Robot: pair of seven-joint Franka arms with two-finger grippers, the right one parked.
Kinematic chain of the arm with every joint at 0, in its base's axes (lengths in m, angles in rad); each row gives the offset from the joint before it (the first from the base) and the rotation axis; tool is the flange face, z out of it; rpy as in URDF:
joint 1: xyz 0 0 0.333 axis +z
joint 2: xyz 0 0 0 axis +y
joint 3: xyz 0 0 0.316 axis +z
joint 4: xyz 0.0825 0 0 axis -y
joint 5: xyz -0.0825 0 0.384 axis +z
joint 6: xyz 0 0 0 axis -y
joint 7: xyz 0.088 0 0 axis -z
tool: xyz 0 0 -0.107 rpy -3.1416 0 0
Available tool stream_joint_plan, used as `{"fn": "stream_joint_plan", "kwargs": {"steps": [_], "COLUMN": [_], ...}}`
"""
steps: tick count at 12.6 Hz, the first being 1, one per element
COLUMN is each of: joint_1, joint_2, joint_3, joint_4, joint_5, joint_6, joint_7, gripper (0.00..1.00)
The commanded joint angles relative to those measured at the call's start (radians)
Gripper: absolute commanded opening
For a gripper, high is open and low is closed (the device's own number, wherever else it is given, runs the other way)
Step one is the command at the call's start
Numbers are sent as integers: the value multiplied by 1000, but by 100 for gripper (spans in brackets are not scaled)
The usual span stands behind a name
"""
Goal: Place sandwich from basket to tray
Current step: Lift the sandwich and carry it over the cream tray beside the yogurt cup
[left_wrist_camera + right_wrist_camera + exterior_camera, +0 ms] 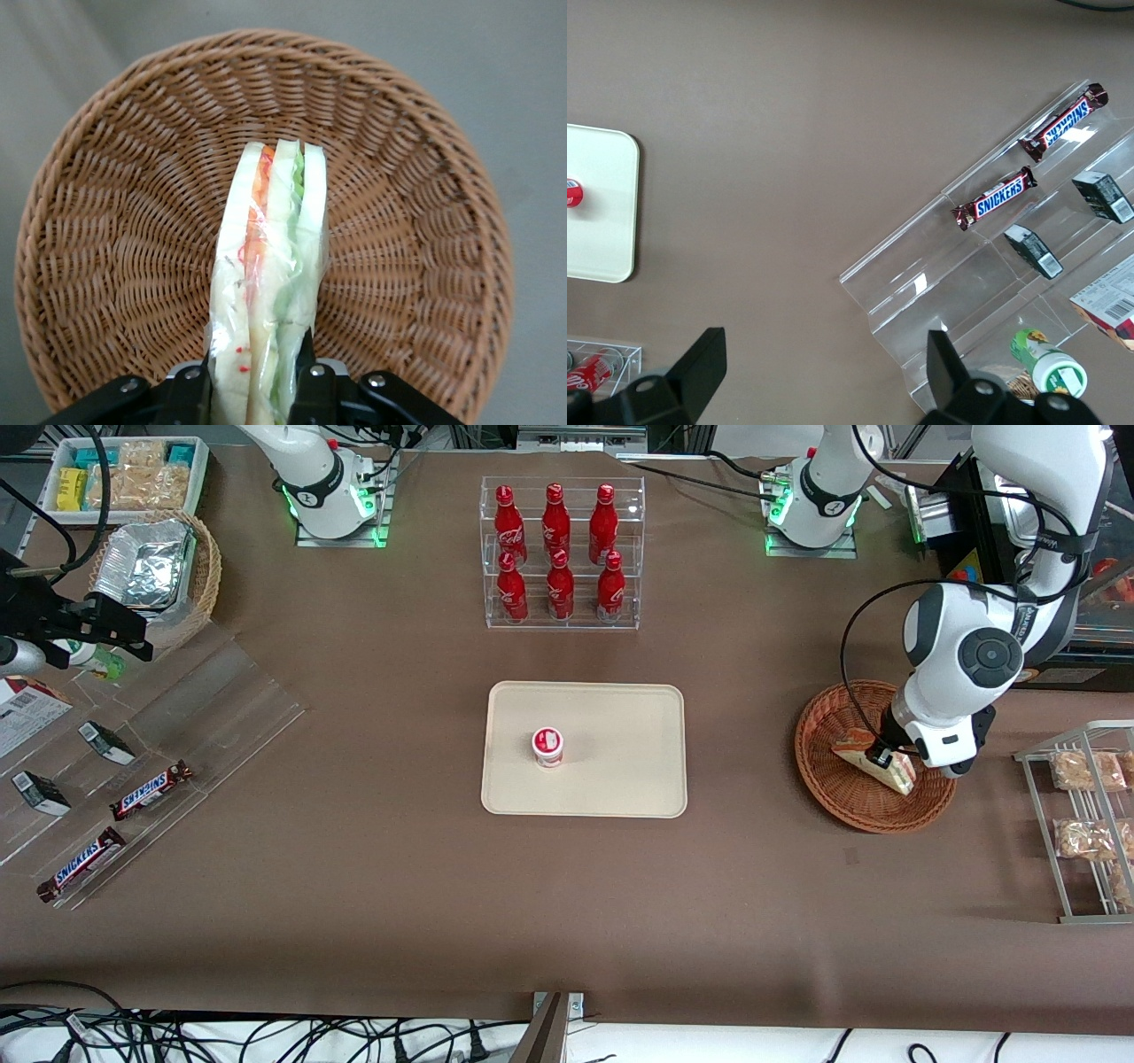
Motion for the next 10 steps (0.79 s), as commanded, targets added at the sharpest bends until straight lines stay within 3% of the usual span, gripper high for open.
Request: {"fn": "stream_joint_plan", "kwargs": {"steps": [1,5,10], "joint_1": [-4,-3,-7], "joint_2": [-38,-42,-29], "joint_3": [-33,-155,-358], "joint_4": [108,356,467], "joint_5": [29,12,-45], "joint_6": [-187,-543,-611], "joint_7": [35,199,209], "gripper": [27,30,32]}}
